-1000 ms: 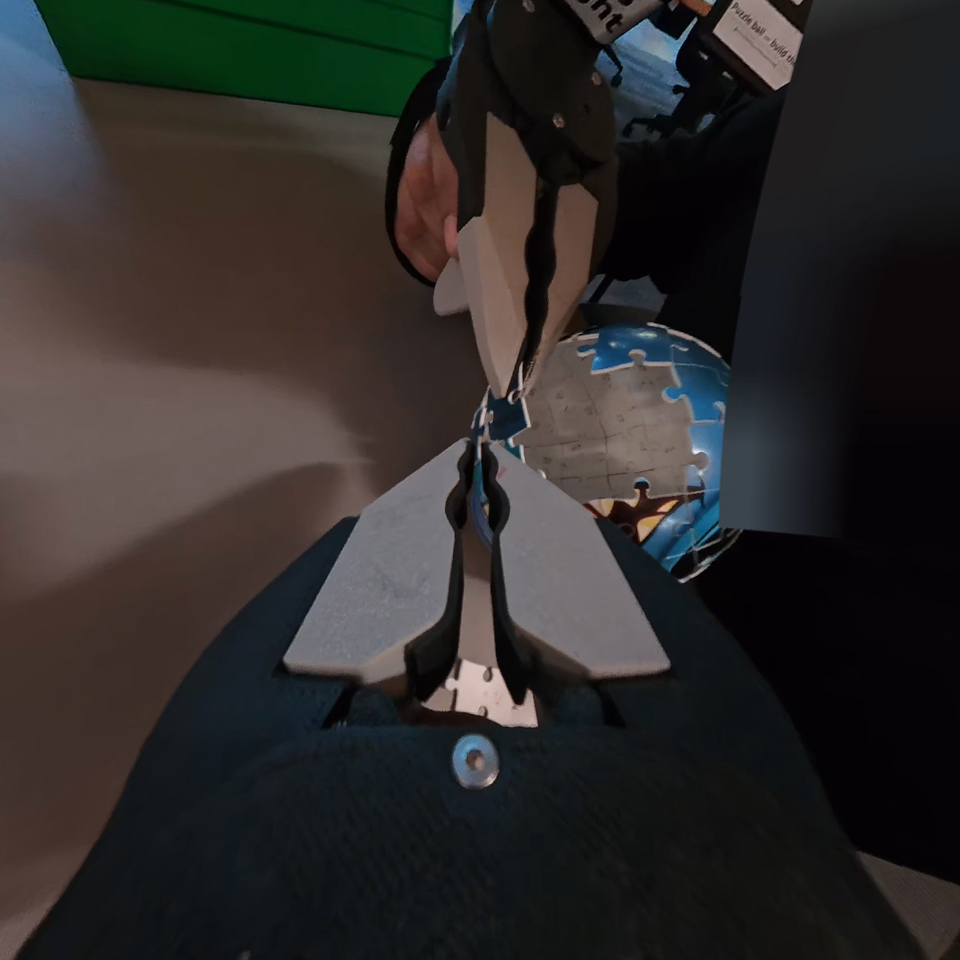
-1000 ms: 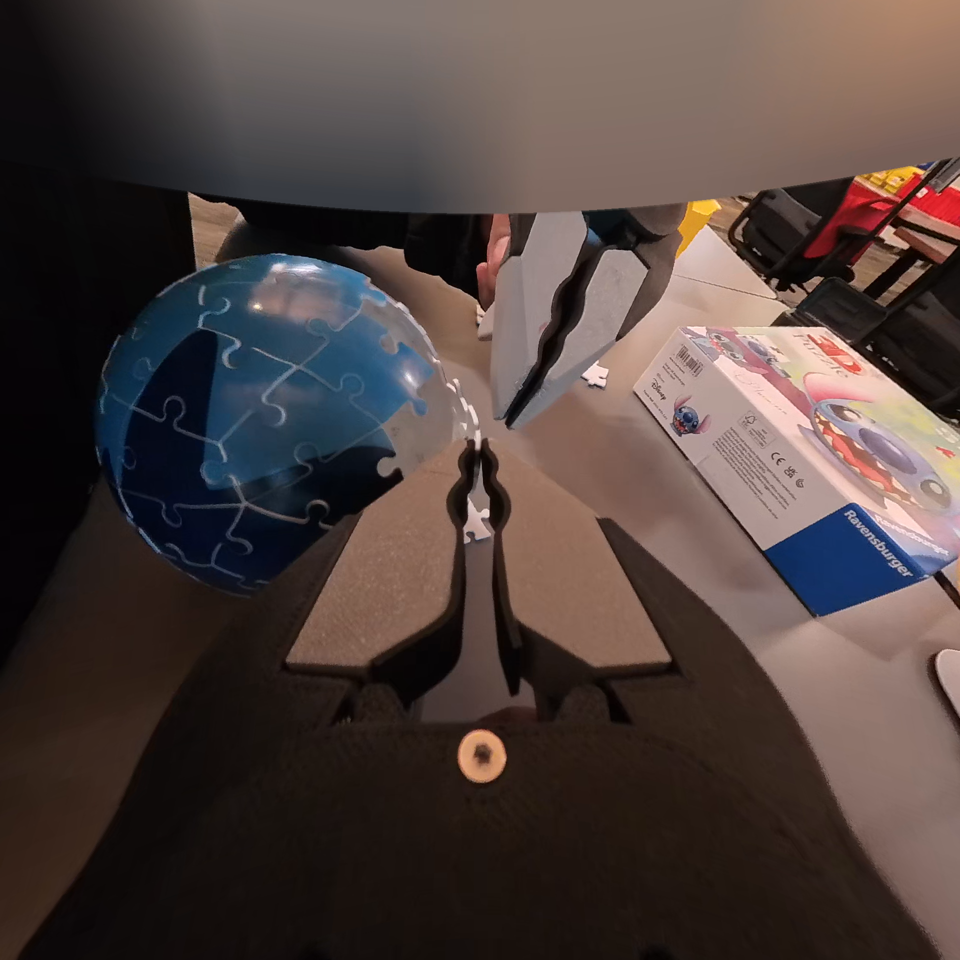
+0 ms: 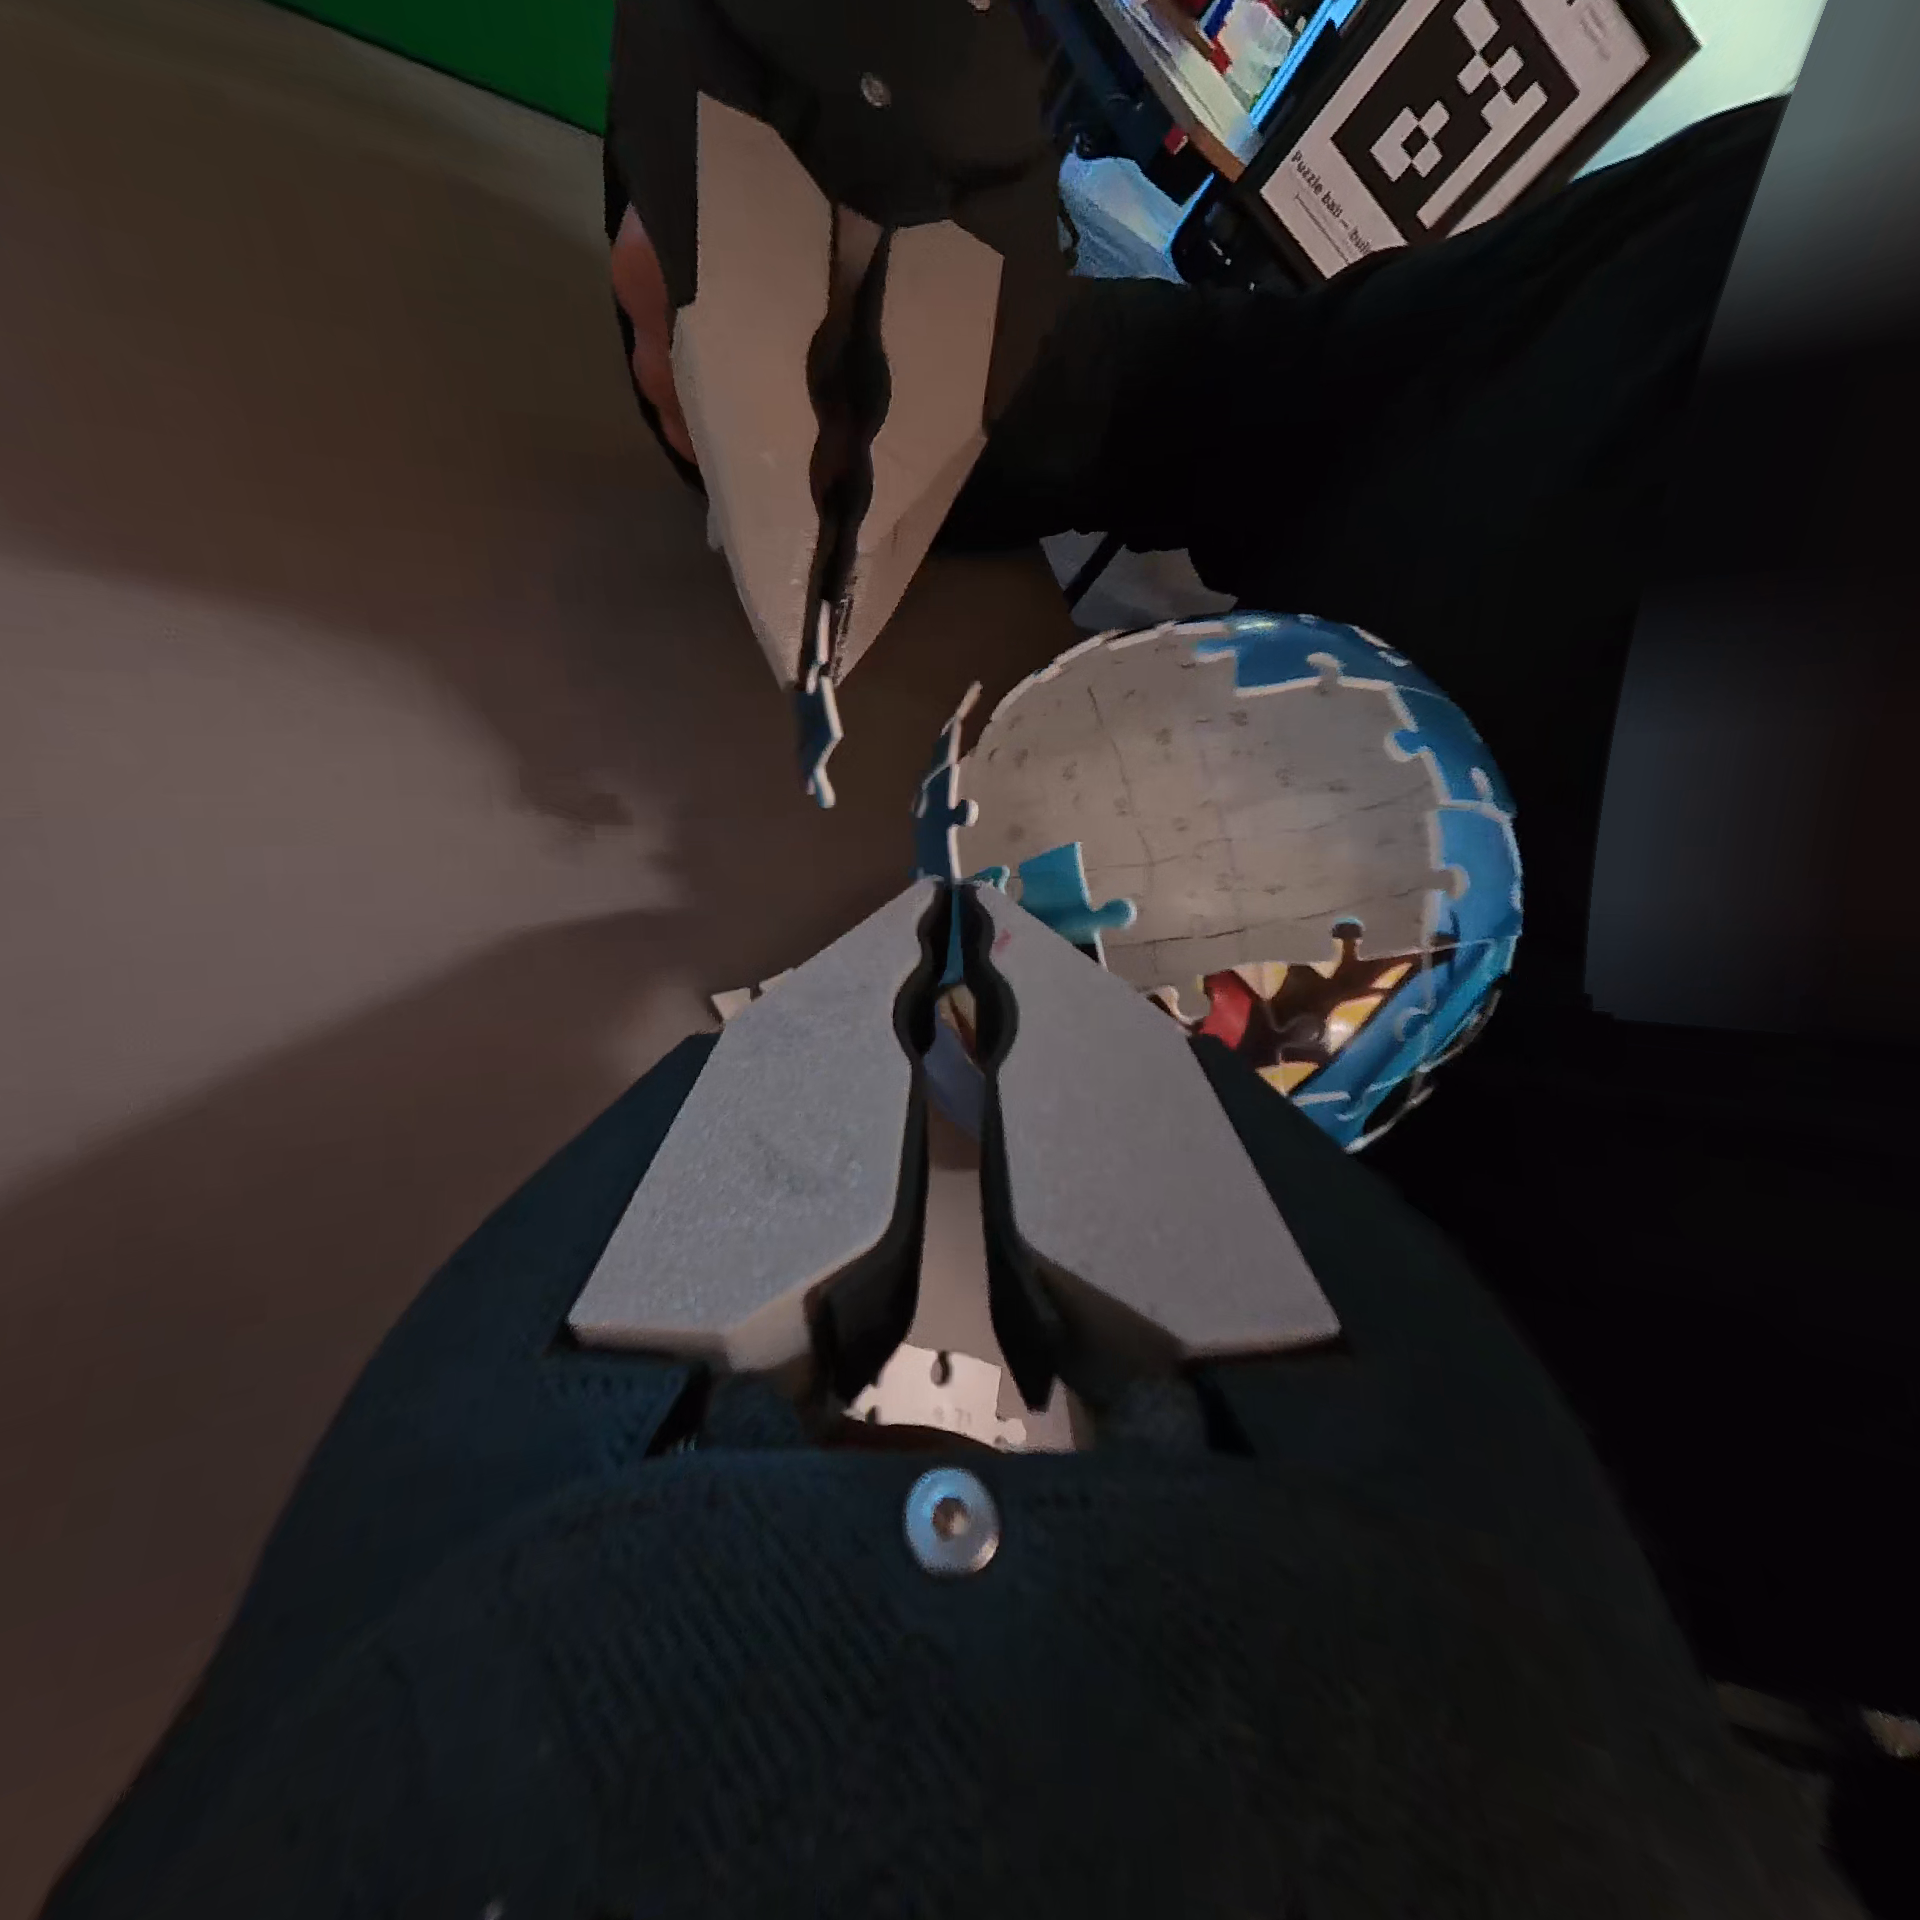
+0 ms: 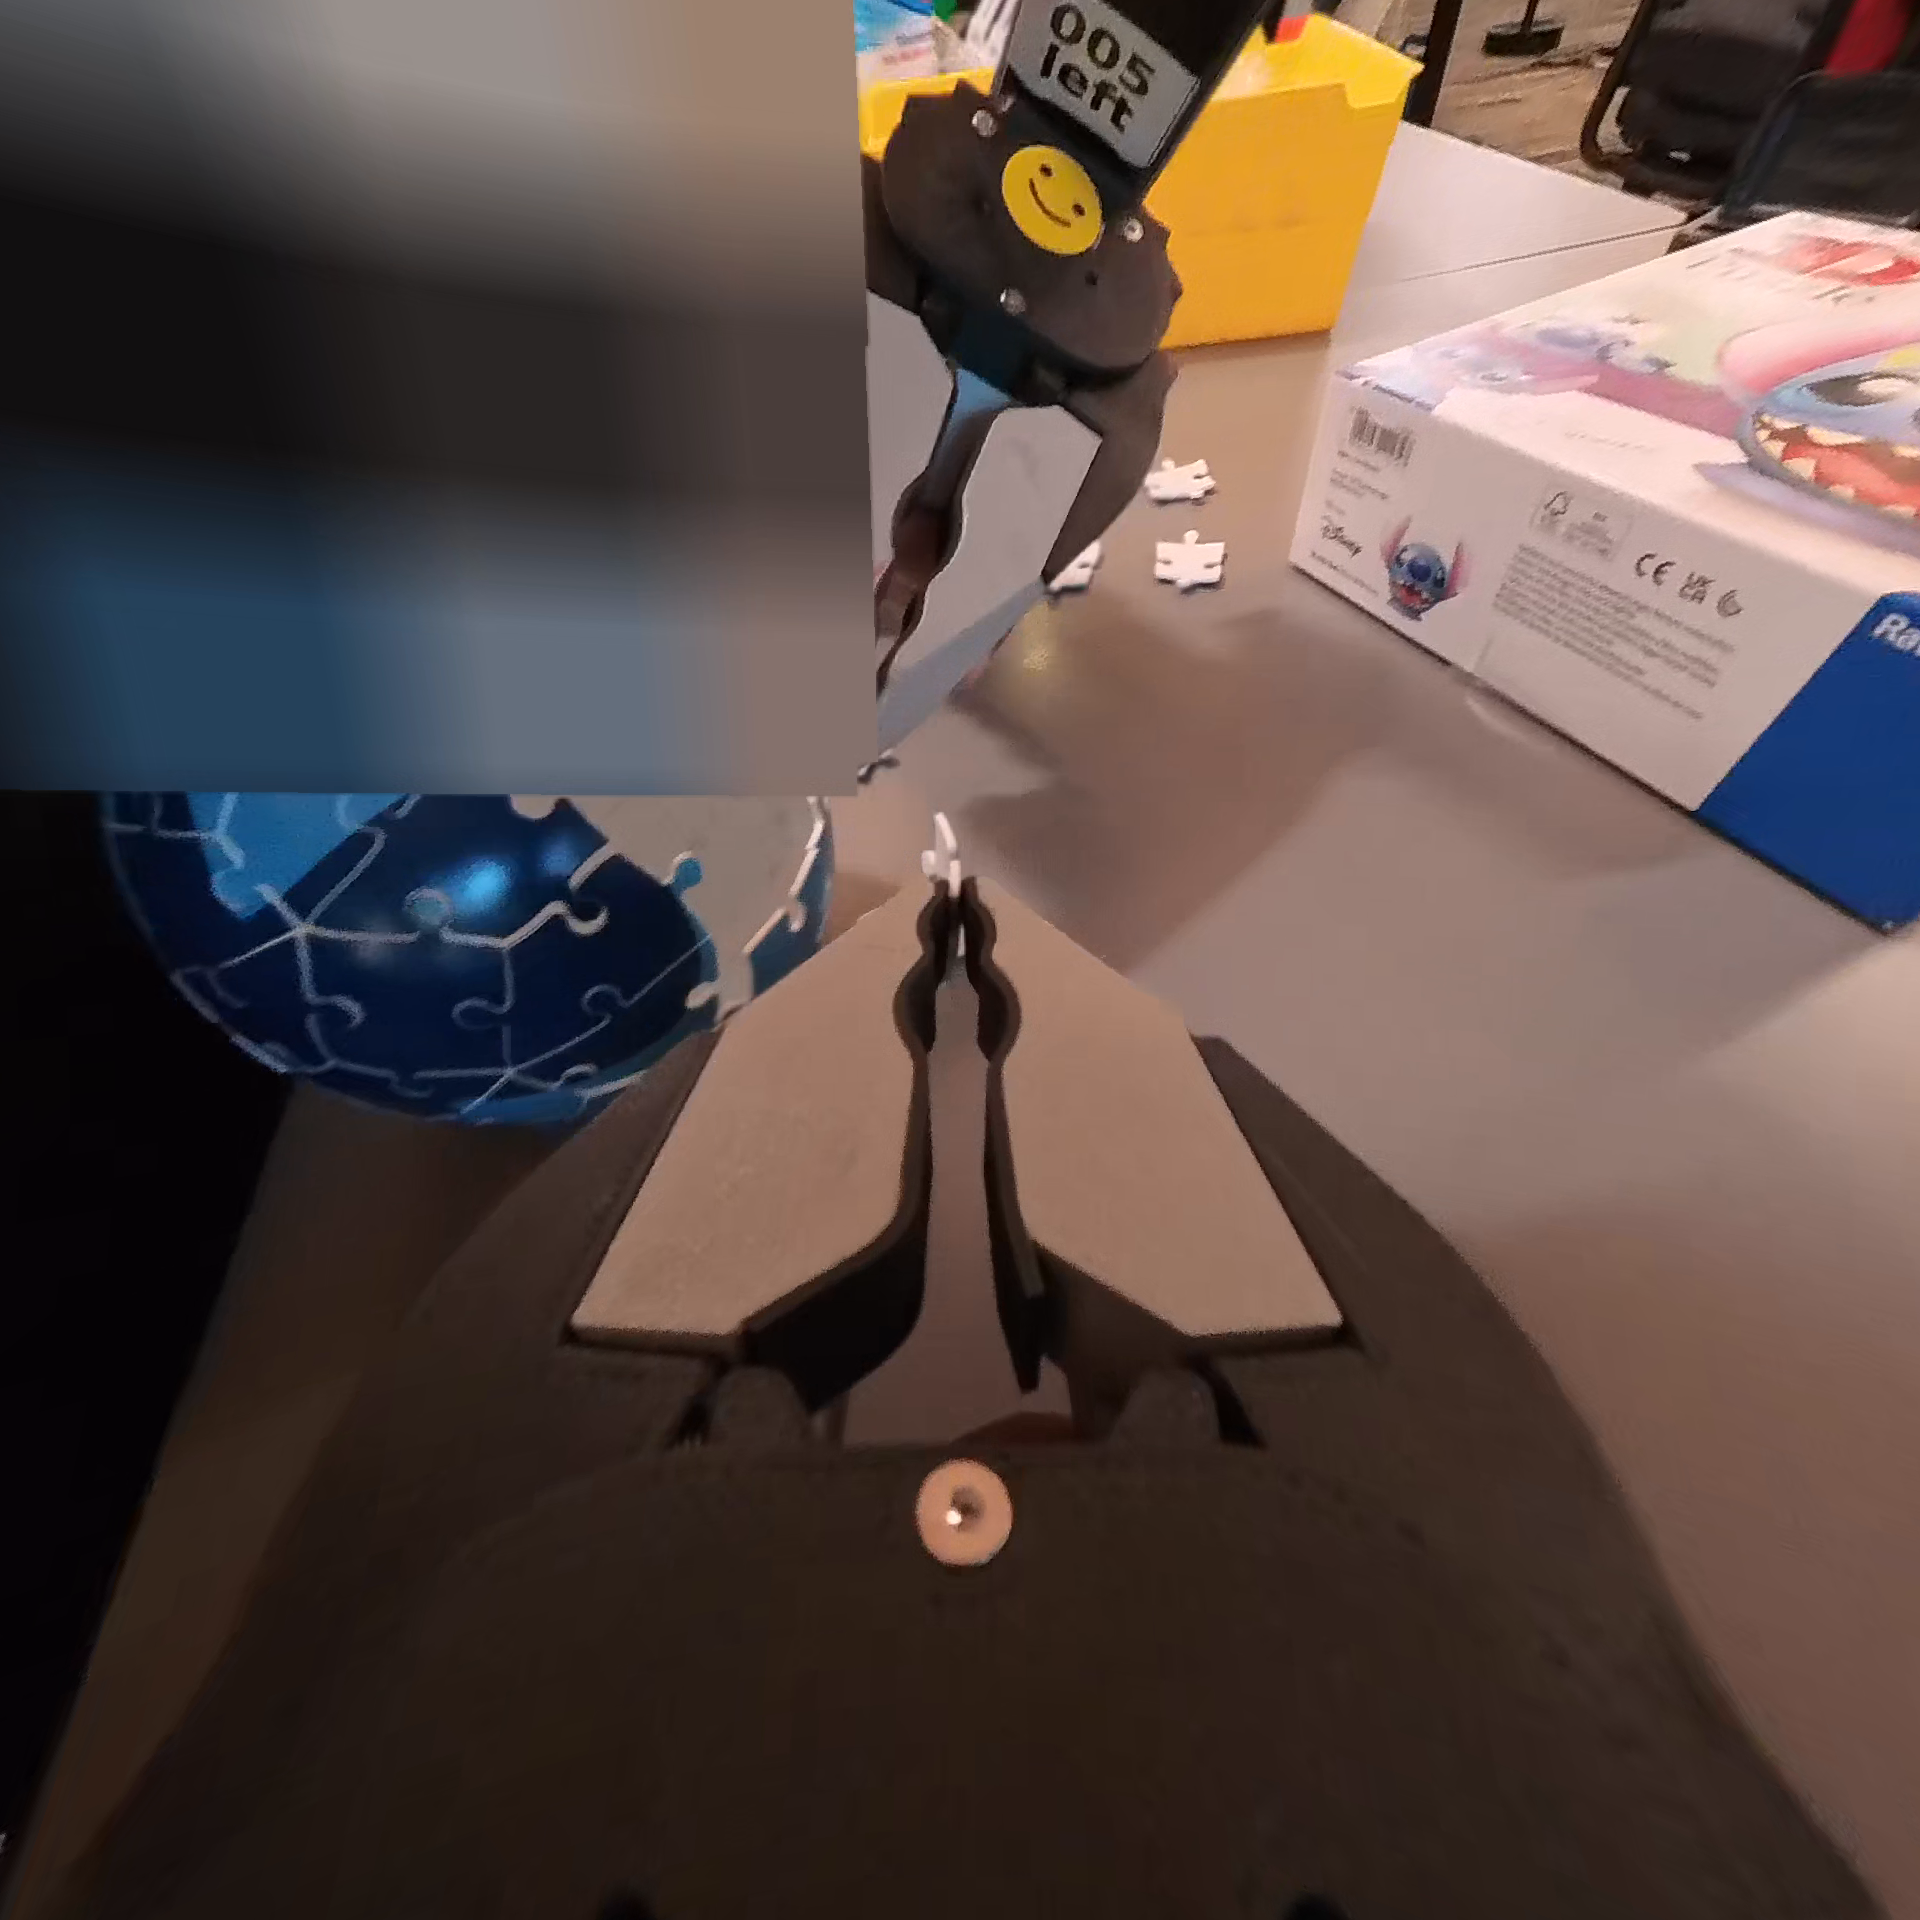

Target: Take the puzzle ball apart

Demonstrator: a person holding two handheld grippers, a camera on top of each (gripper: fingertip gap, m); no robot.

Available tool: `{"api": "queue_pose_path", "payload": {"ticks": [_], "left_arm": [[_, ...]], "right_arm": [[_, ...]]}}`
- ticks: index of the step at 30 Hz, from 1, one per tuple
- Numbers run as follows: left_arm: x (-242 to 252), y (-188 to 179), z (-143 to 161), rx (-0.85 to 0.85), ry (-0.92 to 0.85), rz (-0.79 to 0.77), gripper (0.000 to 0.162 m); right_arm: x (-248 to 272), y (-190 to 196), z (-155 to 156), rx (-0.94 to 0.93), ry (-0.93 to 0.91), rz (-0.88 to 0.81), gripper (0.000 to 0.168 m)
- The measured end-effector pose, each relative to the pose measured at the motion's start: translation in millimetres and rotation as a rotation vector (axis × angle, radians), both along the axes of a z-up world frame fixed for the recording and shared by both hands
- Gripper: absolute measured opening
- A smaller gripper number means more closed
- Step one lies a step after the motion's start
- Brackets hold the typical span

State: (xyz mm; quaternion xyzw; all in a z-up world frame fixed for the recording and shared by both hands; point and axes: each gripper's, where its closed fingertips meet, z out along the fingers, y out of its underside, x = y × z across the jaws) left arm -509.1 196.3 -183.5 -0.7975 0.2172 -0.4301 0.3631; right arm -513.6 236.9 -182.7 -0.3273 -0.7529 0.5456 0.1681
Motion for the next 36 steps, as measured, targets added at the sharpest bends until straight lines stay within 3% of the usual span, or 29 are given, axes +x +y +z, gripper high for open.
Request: {"api": "queue_pose_path", "payload": {"ticks": [13,24,28,33,36], "left_arm": [[-2,-8,1,0.004,0.009,-0.011,0.001],[-7,-17,-2,0.0,0.031,0.003,0.007],[-20,-23,0,-0.003,0.04,0.049,0.02],[-13,-57,8,-0.002,0.013,-0.031,0.07],[1,-73,1,0.04,0.083,-0.049,0.095]], "right_arm": [[27,-12,-14,0.042,-0.099,0.007,0.0],[28,-9,-7,0.1,-0.035,-0.071,0.0],[17,28,-21,0.053,-0.105,-0.16,0.0],[25,34,-49,-0.048,-0.379,-0.091,0.0],[31,30,-55,-0.02,-0.432,-0.048,0.019]]}}
